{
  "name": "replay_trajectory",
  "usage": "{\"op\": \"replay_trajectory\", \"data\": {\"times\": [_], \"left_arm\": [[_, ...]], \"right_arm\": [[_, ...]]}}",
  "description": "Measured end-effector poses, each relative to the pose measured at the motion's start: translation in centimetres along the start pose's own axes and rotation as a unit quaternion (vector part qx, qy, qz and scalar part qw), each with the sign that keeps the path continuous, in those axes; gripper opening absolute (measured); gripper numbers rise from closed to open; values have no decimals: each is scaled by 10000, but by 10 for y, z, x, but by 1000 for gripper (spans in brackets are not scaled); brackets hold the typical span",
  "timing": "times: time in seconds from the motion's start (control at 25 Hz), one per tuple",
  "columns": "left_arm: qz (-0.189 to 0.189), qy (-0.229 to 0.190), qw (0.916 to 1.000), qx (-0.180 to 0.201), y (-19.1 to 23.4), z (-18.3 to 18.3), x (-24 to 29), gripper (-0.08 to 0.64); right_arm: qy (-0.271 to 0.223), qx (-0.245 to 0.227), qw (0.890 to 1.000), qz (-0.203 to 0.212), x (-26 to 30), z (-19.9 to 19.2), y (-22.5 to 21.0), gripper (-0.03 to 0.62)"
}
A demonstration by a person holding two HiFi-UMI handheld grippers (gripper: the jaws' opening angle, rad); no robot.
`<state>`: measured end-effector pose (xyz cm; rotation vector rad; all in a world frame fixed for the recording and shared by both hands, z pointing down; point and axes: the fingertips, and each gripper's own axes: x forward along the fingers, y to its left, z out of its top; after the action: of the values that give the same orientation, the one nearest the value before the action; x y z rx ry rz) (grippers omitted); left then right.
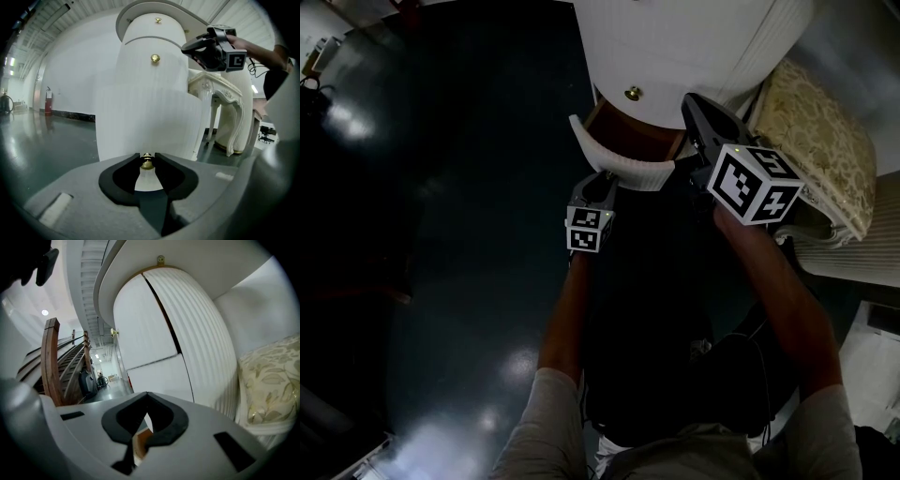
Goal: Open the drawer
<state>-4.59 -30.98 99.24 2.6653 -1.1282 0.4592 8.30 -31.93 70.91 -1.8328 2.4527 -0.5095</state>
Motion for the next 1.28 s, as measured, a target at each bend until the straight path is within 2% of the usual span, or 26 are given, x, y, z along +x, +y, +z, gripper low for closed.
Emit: {"op": "replay_trajectory", "data": {"times": [0.08,0.28,0.36,0.68,0.96,1.08,1.28], "left_arm": [[-24,-12,10000,-21,0,-2,-3,104],[-10,-12,10000,-75,-3,-5,-8,103],[-7,-14,10000,-75,-2,-6,-10,104],[-77,123,9999,73,-3,-11,-22,104],[-84,191,9997,105,-3,-15,-32,104],[-68,207,9997,145,-4,-17,-36,104],[-93,233,9996,148,-5,-21,-44,104]], "right_arm": [[47,-31,10000,-4,1,1,-1,14],[167,-801,9960,367,4,10,17,14],[144,-913,9947,453,1,14,18,14],[299,-663,9973,130,2,14,-16,14],[225,-537,9979,274,5,17,-1,14],[354,-484,9976,352,9,7,3,14],[533,40,9973,494,17,-10,13,14]]}}
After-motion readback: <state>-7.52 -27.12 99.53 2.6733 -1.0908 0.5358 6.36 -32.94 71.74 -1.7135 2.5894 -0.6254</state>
